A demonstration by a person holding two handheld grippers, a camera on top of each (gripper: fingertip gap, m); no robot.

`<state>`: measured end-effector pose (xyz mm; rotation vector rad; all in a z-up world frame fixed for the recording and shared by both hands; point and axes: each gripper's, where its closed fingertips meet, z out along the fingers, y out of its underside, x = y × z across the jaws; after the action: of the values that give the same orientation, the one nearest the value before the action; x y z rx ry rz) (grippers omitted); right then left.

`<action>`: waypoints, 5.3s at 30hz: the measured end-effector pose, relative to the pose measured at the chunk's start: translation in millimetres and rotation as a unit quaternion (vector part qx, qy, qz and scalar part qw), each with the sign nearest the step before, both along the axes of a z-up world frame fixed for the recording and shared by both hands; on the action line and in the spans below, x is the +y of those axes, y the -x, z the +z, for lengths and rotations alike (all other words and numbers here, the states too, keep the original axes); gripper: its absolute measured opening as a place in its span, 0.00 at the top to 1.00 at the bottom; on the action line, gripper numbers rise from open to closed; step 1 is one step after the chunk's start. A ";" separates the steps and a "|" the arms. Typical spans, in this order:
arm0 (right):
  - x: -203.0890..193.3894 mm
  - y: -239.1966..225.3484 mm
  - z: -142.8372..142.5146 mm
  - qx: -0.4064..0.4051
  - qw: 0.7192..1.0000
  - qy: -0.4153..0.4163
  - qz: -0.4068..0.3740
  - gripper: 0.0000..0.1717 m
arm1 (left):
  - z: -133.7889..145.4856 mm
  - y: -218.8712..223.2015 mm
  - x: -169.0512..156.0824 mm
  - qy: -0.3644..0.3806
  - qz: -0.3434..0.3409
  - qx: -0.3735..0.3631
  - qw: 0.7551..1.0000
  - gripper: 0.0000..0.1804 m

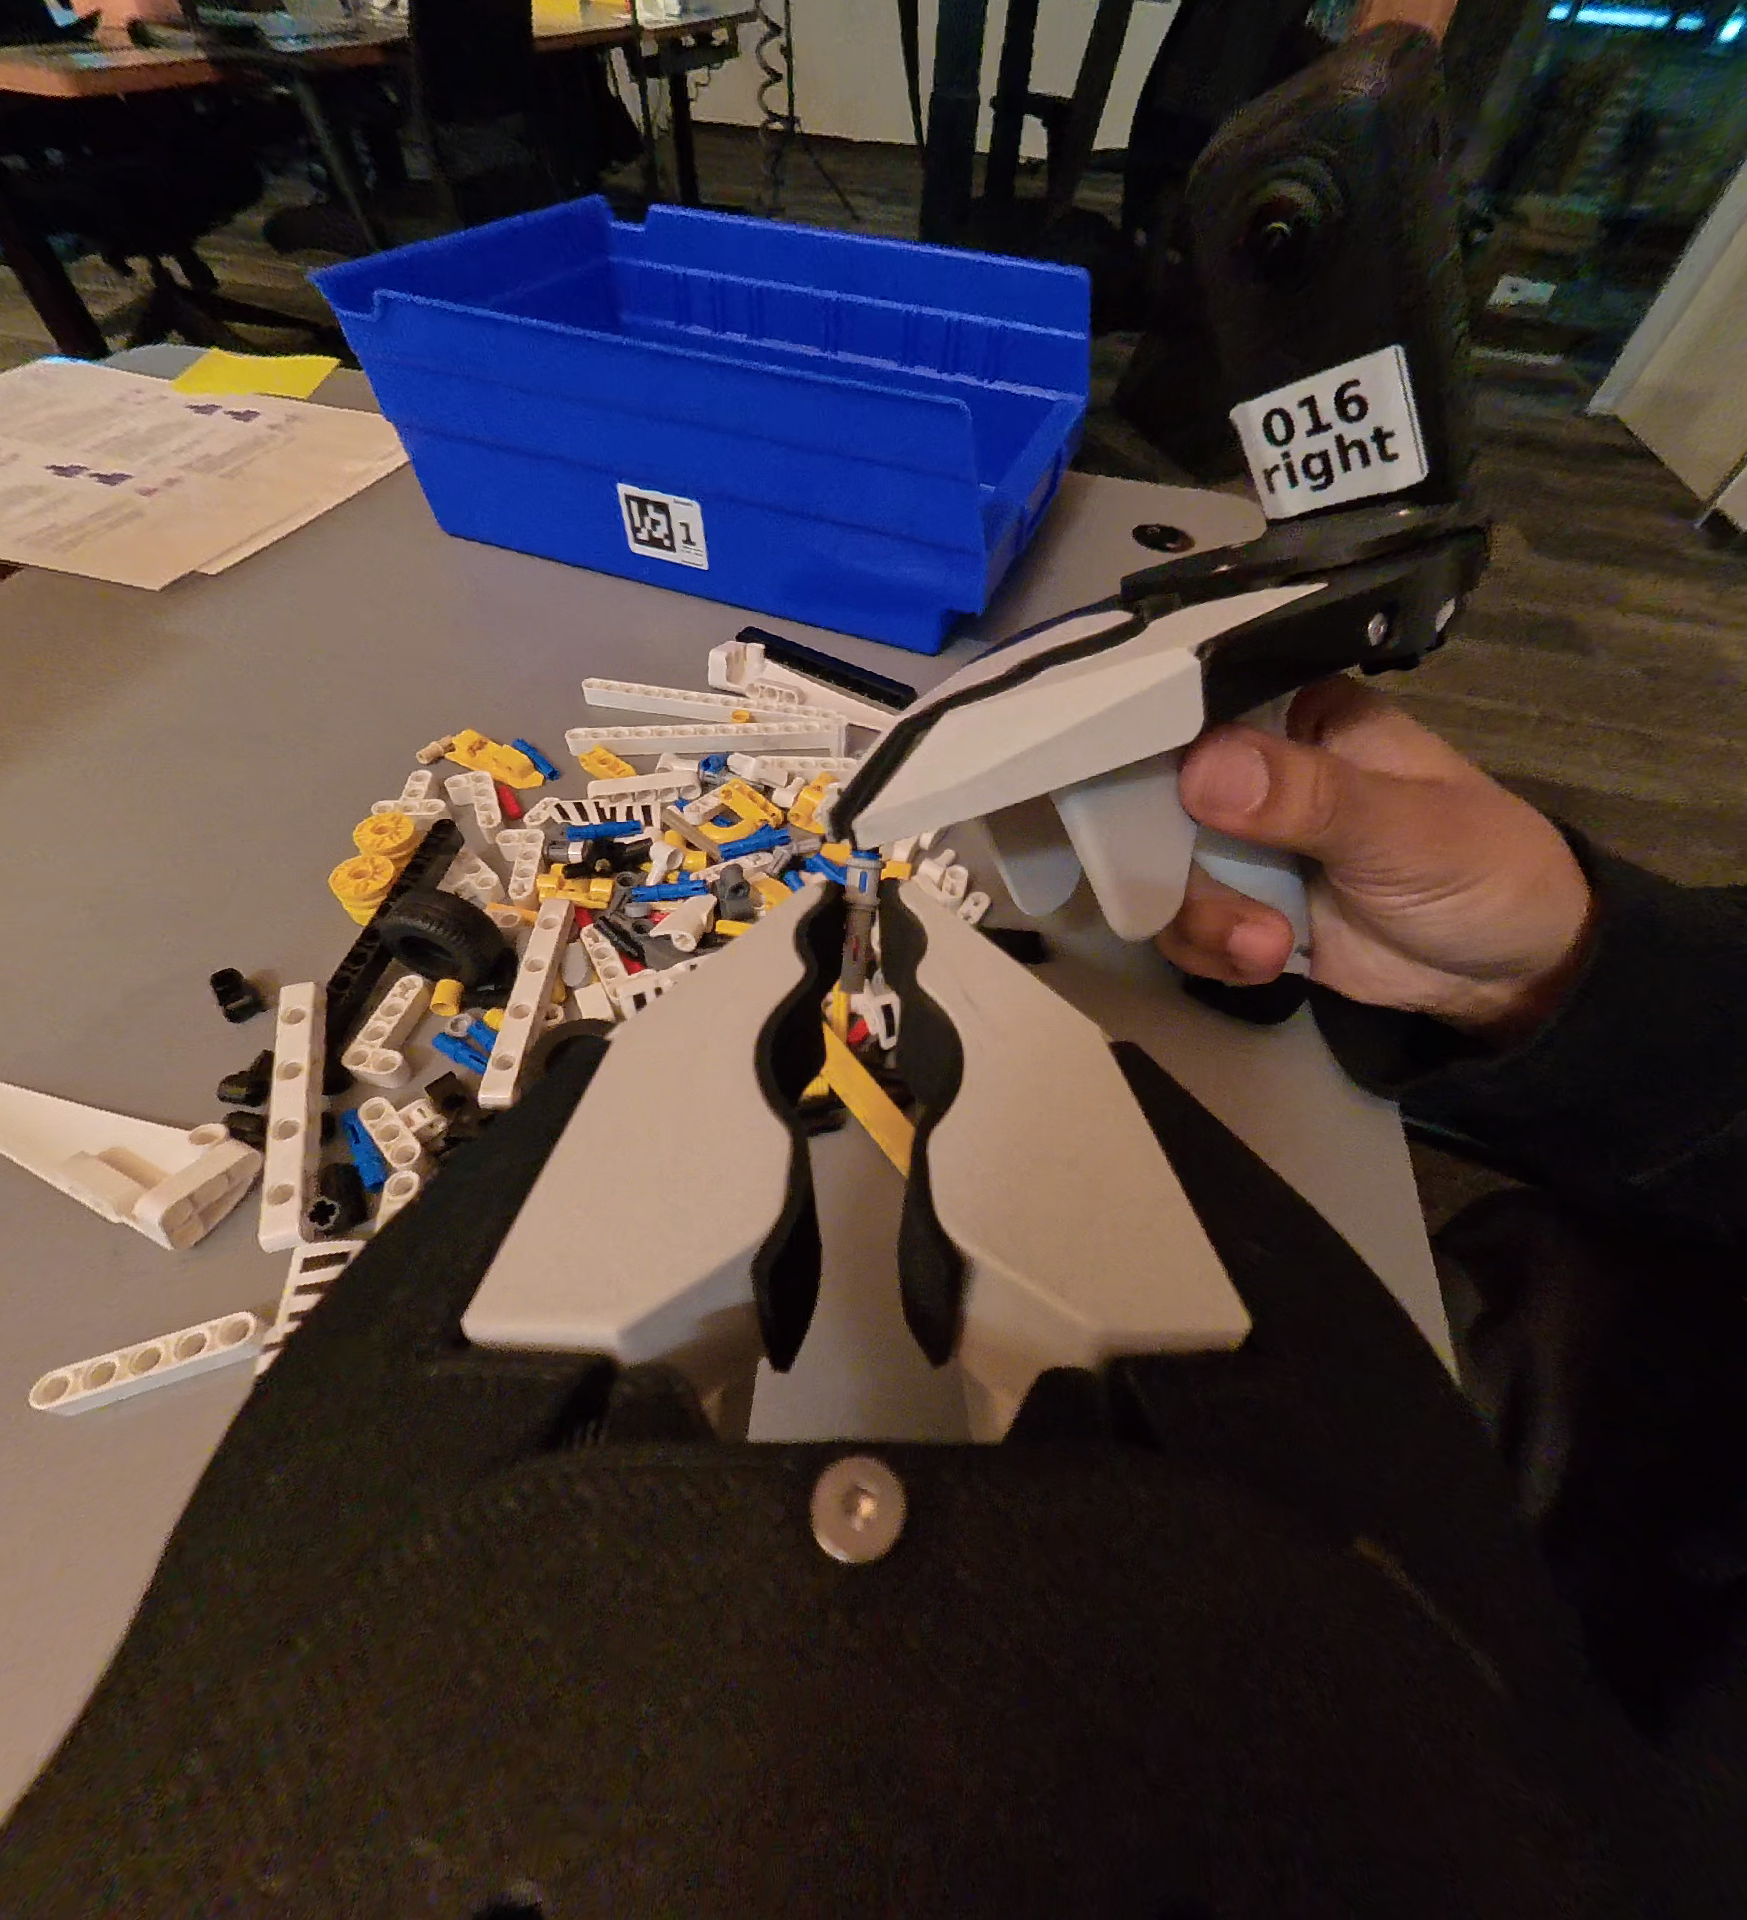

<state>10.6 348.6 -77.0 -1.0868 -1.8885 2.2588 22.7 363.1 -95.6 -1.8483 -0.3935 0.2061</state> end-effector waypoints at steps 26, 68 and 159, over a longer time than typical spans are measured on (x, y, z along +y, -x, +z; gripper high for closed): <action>27.8 13.2 46.5 0.103 0.985 -0.061 -0.128 0.99 | -1.9 -11.6 -7.7 -0.050 0.043 -0.059 0.996 0.98; 96.6 36.0 19.8 0.237 0.896 -0.221 -0.303 0.74 | 108.6 41.7 -272.9 -0.088 0.366 0.098 0.921 0.82; -254.8 56.9 -15.5 0.096 0.935 -0.248 0.233 0.98 | -61.8 4.3 -289.2 0.256 0.103 -0.060 0.959 0.84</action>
<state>-46.3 93.7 -92.5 -0.3651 -2.6192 1.7767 18.4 73.9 -157.4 -2.3369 -0.6650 0.3651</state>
